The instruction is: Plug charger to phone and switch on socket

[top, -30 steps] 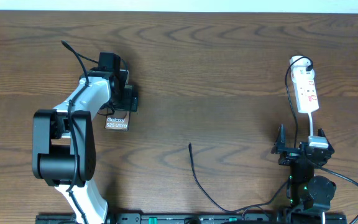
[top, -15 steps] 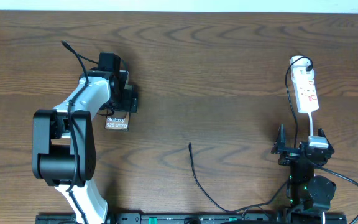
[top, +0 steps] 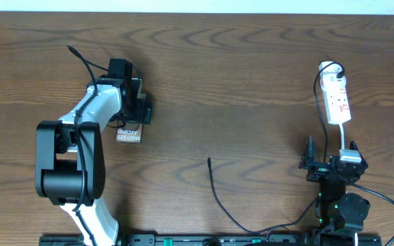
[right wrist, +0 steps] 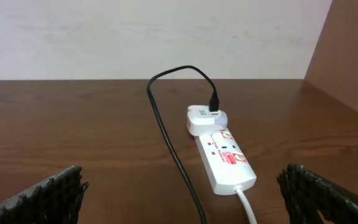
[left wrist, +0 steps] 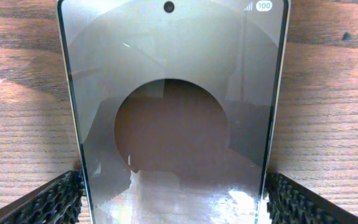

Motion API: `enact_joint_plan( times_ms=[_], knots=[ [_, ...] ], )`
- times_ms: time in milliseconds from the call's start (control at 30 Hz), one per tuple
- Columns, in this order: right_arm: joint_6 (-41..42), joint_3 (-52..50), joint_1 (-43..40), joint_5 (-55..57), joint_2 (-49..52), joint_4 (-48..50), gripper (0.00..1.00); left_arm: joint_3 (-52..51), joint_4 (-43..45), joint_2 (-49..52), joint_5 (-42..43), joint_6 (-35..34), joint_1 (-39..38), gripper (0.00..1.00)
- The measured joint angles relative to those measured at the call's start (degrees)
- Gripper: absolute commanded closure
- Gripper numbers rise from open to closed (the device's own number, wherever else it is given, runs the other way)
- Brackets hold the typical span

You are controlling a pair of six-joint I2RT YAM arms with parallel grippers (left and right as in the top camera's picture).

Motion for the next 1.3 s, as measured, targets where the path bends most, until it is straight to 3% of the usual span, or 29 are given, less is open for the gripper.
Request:
enact_joint_plan(
  times_ms=[233,400,633,867,1000,1067,1300],
  knots=[
    [0.0,0.0,0.0,0.0,0.0,0.0,0.01,-0.2,0.1,-0.1,0.0,-0.1,0.0,0.31],
    [0.0,0.0,0.0,0.0,0.0,0.0,0.01,-0.2,0.1,-0.2,0.1,-0.2,0.1,0.52],
    [0.0,0.0,0.0,0.0,0.0,0.0,0.01,-0.3,0.1,-0.3,0.1,-0.2,0.1,0.56],
    [0.0,0.0,0.0,0.0,0.0,0.0,0.01,-0.3,0.1,-0.3,0.2,-0.2,0.1,0.68],
    [0.0,0.0,0.0,0.0,0.0,0.0,0.01,-0.3,0.1,-0.3,0.2,-0.2,0.1,0.81],
    [0.0,0.0,0.0,0.0,0.0,0.0,0.01,-0.3,0.1,-0.3,0.2,-0.2,0.1,0.92],
    [0.0,0.0,0.0,0.0,0.0,0.0,0.01,-0.3,0.2,-0.3,0.2,-0.2,0.1,0.92]
  ],
)
